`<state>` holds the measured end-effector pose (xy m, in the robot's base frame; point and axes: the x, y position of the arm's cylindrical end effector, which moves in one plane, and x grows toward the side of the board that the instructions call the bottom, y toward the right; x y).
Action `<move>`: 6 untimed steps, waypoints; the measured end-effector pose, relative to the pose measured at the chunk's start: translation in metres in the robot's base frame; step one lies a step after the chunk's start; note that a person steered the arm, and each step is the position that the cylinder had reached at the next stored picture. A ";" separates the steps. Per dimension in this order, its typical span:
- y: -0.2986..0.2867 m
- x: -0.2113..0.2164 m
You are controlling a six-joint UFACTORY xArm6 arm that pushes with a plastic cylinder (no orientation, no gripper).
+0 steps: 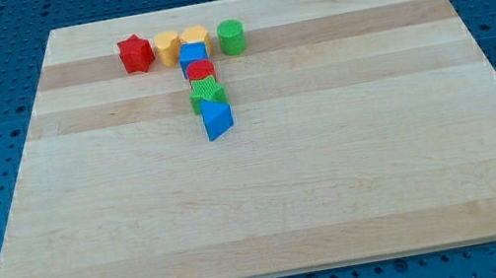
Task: Place your arm at the top center of the board
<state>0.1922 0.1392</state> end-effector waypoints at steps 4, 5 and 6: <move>-0.129 0.034; -0.152 0.048; -0.170 0.048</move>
